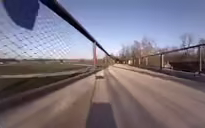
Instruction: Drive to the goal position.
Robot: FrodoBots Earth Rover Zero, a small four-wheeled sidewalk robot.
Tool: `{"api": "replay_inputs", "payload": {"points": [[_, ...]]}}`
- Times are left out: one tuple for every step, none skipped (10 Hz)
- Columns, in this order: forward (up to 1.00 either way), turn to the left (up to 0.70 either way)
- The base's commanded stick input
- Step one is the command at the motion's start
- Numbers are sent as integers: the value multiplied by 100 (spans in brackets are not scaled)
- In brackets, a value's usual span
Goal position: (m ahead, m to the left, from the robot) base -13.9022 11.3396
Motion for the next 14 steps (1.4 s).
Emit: {"api": "replay_inputs", "payload": {"points": [[70, -14], [1, -69], [0, -70], [0, -70], [0, -70], [0, -70], [0, -70], [0, -70], [0, -70], [0, -70], [0, -70], [0, -70], [0, -70], [0, -70]]}}
